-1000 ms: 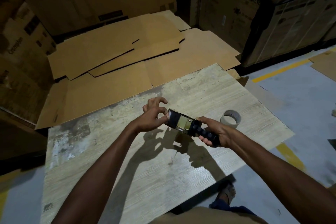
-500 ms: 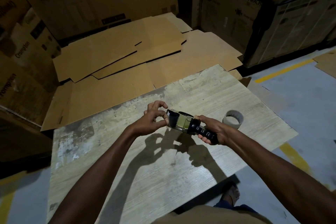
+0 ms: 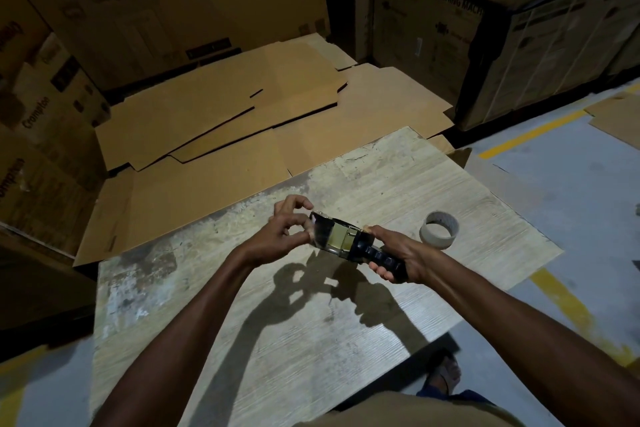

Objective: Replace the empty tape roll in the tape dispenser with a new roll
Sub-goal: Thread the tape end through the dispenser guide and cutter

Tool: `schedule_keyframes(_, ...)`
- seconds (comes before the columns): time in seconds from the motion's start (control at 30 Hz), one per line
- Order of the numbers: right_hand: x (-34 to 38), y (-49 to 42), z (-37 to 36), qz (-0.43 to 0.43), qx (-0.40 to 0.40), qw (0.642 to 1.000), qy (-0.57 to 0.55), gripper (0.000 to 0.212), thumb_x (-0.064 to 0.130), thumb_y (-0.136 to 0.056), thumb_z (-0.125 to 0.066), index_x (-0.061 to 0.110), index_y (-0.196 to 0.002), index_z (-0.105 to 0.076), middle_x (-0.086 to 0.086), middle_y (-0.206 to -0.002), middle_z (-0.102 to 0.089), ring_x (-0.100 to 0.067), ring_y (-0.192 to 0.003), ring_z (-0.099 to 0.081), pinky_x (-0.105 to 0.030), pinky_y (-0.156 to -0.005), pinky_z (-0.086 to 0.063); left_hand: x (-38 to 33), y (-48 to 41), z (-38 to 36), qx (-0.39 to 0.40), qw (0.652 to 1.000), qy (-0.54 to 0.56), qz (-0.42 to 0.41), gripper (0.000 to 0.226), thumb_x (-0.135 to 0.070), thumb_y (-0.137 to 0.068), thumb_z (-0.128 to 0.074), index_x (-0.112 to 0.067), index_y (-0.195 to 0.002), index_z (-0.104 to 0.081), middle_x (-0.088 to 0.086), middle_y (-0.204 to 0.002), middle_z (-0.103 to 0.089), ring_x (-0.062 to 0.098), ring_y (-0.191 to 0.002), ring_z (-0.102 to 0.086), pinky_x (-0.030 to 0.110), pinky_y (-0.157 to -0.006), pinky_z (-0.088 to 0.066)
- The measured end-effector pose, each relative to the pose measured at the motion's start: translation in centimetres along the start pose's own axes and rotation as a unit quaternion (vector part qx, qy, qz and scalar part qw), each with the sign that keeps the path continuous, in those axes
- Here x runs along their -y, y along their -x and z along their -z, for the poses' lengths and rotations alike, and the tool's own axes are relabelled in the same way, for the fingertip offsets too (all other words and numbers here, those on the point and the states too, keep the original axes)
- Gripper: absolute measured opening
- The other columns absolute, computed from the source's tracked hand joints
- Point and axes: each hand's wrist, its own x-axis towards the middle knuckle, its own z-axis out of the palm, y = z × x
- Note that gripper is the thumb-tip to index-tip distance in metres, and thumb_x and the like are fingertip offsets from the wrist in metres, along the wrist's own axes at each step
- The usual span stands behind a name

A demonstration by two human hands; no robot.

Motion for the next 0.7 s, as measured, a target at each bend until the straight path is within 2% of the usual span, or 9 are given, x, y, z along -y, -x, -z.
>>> schedule_keyframes(0.13, -0.8, -1.0, -0.1, -0.024, -0.003, 0.999, -0.028, 0.055, 0.057, -0.101, -0.050, 0.005, -0.085, -0.060, -0.006, -0.054, -0.057, -0.012, -0.034, -0.049, -0.018, -0.034, -0.041, 1.5, -0.4, 0.0, -0.024, 0.996, -0.063, 0.049, 0.013, -0.032, -0.098, -0.066, -0.025, -0.088, -0.069, -0.013, -0.127, -0.039, 0.013, -0.129, -0.029, 0.039, -0.095, -0.029)
schedule_keyframes(0.27, -2.1, -2.2, 0.2, -0.052, 0.035, 0.998, -0.031, 0.055, 0.059, -0.097, -0.054, 0.007, -0.078, -0.060, -0.004, -0.056, -0.054, -0.011, -0.034, -0.046, -0.018, -0.030, -0.038, 1.5, -1.2, -1.2, -0.007, 0.993, -0.111, 0.048, 0.014, -0.030, -0.102, -0.058, -0.022, -0.093, -0.064, -0.007, -0.116, -0.044, 0.012, -0.116, -0.037, 0.035, -0.096, -0.023)
schedule_keyframes(0.43, -3.2, -3.3, 1.4, -0.052, 0.067, 0.996, -0.028, 0.064, 0.074, -0.086, -0.060, 0.010, -0.083, -0.058, -0.005, -0.060, -0.053, -0.013, -0.037, -0.047, -0.019, -0.032, -0.040, 1.6, -1.9, -1.5, 0.028, 0.990, -0.117, 0.073, 0.014, -0.029, -0.102, -0.053, -0.024, -0.093, -0.062, -0.009, -0.106, -0.059, 0.013, -0.111, -0.051, 0.041, -0.104, -0.025)
schedule_keyframes(0.6, -3.6, -3.3, 1.8, 0.035, 0.091, 0.994, 0.040, 0.078, 0.076, -0.078, -0.070, 0.006, -0.112, -0.058, -0.004, -0.062, -0.051, -0.010, -0.040, -0.046, -0.019, -0.034, -0.040, 0.9, -2.6, -1.8, 0.018, 0.993, -0.085, 0.086, 0.017, -0.027, -0.102, -0.053, -0.022, -0.091, -0.065, -0.009, -0.093, -0.067, 0.011, -0.095, -0.061, 0.050, -0.112, -0.027)
schedule_keyframes(0.7, -3.9, -3.3, 1.9, 0.051, 0.076, 0.993, 0.078, 0.079, 0.078, -0.077, -0.066, 0.008, -0.113, -0.056, -0.002, -0.062, -0.054, -0.009, -0.042, -0.047, -0.020, -0.034, -0.040, 1.2, -2.7, -1.9, 0.013, 0.995, -0.057, 0.081, 0.017, -0.034, -0.097, -0.056, -0.026, -0.087, -0.067, -0.012, -0.091, -0.069, 0.009, -0.093, -0.064, 0.058, -0.108, -0.037)
